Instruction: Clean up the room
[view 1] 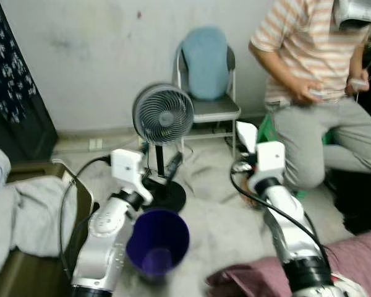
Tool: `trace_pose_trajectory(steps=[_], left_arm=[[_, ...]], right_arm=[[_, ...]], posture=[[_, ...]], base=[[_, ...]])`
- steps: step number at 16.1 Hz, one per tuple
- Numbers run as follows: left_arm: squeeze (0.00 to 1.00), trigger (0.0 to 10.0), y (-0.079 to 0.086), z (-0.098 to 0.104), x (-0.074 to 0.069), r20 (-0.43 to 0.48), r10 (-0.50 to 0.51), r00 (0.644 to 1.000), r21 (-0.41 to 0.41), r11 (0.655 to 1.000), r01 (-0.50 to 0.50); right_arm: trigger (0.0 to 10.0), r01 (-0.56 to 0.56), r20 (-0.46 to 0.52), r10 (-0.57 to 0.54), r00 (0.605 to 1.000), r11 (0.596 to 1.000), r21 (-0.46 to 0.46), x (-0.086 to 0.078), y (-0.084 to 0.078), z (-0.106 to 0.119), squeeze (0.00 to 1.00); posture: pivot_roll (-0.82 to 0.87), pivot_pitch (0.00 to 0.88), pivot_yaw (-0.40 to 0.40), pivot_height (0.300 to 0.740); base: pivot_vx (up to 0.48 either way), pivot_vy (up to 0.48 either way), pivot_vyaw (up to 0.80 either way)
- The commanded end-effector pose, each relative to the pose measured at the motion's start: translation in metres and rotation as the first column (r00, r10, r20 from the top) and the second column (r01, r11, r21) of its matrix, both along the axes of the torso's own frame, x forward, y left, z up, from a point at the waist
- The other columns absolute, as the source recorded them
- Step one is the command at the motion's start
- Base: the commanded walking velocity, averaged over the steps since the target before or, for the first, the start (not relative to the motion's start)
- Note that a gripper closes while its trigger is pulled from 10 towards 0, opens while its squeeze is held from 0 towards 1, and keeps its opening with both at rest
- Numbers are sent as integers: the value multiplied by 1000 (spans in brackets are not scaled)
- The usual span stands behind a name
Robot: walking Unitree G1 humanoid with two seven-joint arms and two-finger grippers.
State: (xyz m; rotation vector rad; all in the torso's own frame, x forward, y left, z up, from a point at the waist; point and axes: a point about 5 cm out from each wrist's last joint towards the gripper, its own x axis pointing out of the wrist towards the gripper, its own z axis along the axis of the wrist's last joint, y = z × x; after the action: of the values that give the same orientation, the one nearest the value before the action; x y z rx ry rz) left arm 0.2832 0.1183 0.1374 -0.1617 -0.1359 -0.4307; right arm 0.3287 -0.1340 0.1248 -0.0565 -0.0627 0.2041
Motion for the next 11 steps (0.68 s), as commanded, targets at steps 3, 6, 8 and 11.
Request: trace_pose_trajectory(steps=[3, 6, 8, 11], left_arm=[[0, 10000, 4, -3, 2, -16, 46, 999, 44, 998, -46], [0, 10000, 7, -2, 3, -10, 67, 998, 49, 997, -66], [0, 10000, 7, -3, 3, -9, 73, 997, 51, 996, -73], [0, 10000, 6, -3, 2, -8, 59, 998, 47, 997, -58]], right_arm=[[10000, -27, 6, 27, 1000, 1000, 5, 1, 7, 1, 0], [10000, -44, 25, 45, 999, 998, -36, 1, 10, 2, 0], [10000, -50, 24, 51, 998, 998, -39, 0, 11, 2, 0], [10000, -51, 21, 52, 998, 998, -32, 0, 11, 1, 0]], posture=[[-43, 0, -23, 740], [-40, 0, -23, 740], [-39, 0, -23, 740], [-39, 0, -22, 740]], base=[[0, 0, 0], [0, 0, 194], [0, 0, 800], [0, 0, 800]])
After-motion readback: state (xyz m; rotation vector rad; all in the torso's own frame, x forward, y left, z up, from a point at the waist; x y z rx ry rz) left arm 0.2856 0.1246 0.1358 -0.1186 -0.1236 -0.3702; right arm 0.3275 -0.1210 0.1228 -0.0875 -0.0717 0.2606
